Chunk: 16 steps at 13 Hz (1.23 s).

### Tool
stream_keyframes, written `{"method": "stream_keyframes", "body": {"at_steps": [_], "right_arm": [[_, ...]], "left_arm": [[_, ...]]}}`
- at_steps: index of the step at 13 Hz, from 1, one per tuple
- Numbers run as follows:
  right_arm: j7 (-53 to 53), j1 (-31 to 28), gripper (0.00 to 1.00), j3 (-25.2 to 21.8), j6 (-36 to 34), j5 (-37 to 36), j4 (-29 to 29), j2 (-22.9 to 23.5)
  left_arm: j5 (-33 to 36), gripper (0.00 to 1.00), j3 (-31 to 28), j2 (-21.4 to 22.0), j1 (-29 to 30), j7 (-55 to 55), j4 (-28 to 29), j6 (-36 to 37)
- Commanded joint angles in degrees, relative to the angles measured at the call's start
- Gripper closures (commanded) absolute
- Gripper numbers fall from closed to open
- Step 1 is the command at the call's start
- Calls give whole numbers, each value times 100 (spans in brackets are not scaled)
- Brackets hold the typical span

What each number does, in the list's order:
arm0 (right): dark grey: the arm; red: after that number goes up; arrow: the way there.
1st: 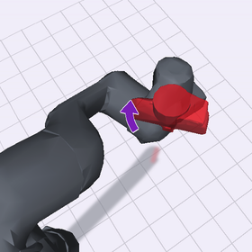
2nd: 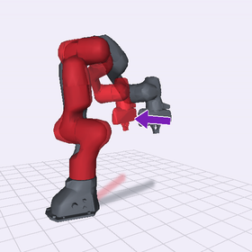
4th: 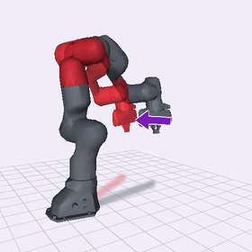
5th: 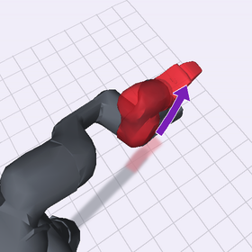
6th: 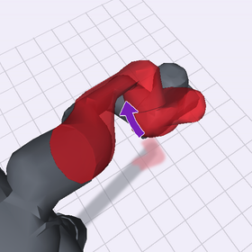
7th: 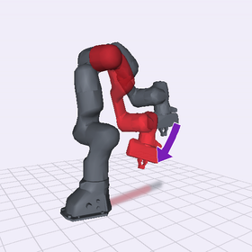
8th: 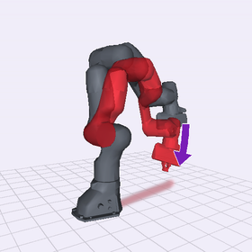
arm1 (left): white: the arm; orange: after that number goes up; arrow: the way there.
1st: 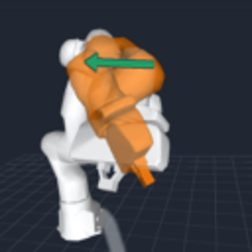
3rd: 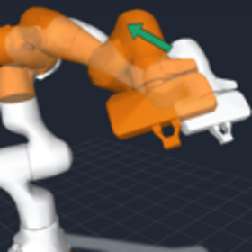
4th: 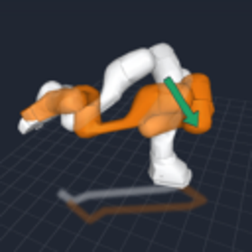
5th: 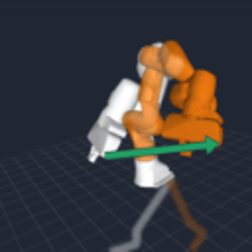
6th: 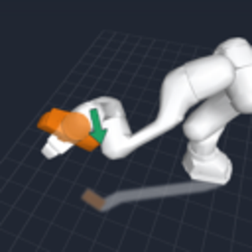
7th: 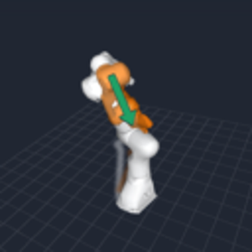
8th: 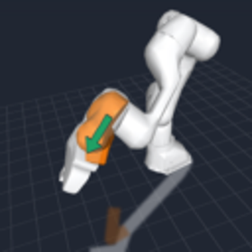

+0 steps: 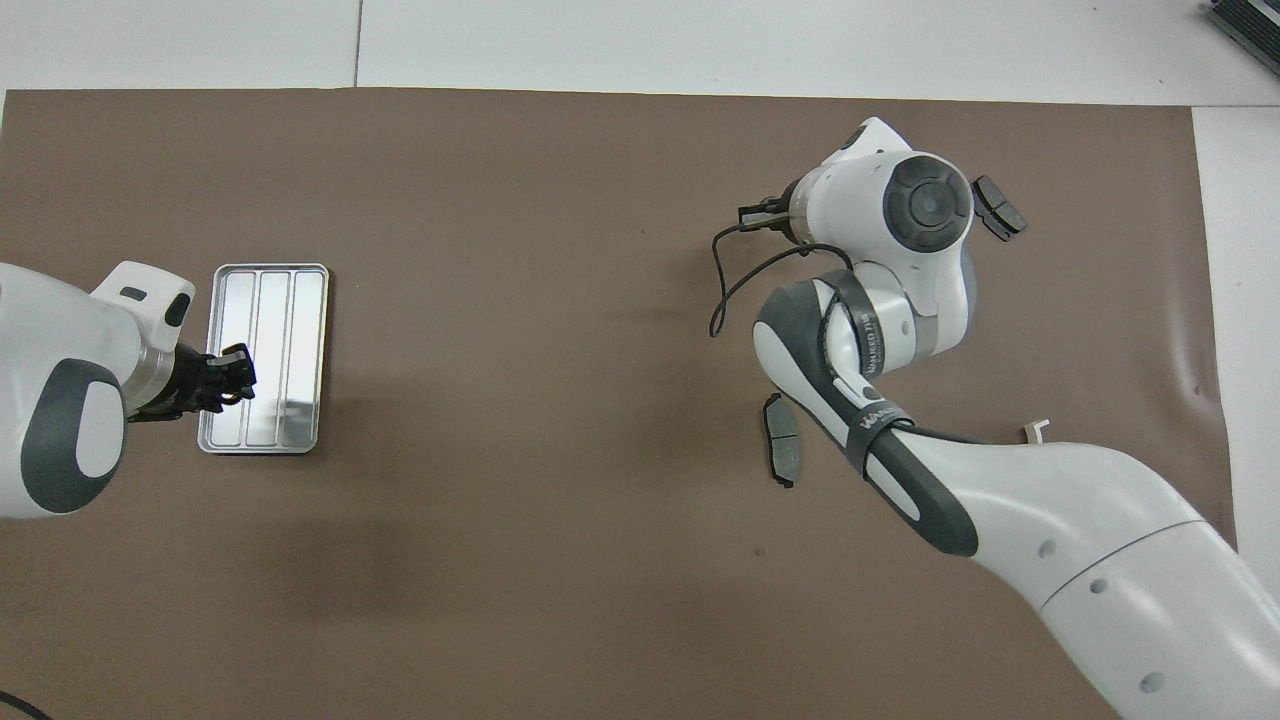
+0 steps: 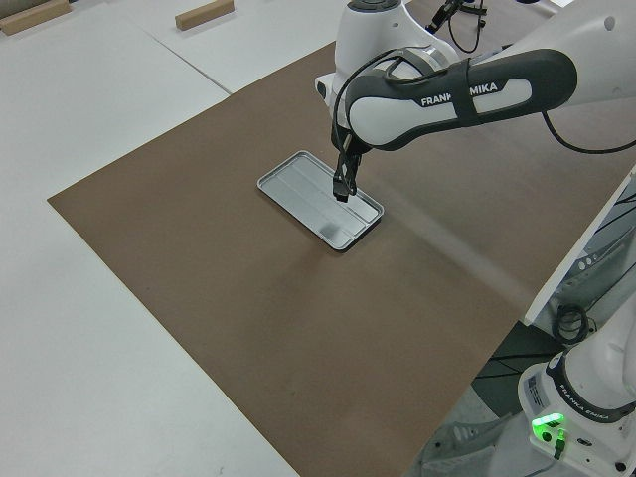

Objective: Pick bearing gear from pile to tray

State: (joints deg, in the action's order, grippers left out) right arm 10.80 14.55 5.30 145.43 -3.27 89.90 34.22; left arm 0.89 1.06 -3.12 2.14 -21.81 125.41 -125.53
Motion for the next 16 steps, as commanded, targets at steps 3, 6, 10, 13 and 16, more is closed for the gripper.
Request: {"method": "stream_keyframes", "body": {"at_steps": [3, 6, 10, 13, 16], "right_arm": [[-34, 987, 89, 24, 493, 2, 9, 14], [36, 1620, 89, 24, 1012, 2, 10, 189], [158, 2288, 89, 24, 1462, 19, -8, 392], [1131, 2500, 65, 24, 1384, 64, 9, 348], [1240, 2527, 50, 24, 1331, 64, 62, 339]], "left_arm": [[-151, 100, 61, 145, -82, -16, 774, -841], [-151, 67, 61, 22, -74, 28, 819, -1148], [-142, 0, 61, -119, -223, 72, -127, -642], [-133, 0, 61, -224, -206, 72, -981, -16], [-133, 0, 78, -268, -319, 19, -1394, 142]]}}
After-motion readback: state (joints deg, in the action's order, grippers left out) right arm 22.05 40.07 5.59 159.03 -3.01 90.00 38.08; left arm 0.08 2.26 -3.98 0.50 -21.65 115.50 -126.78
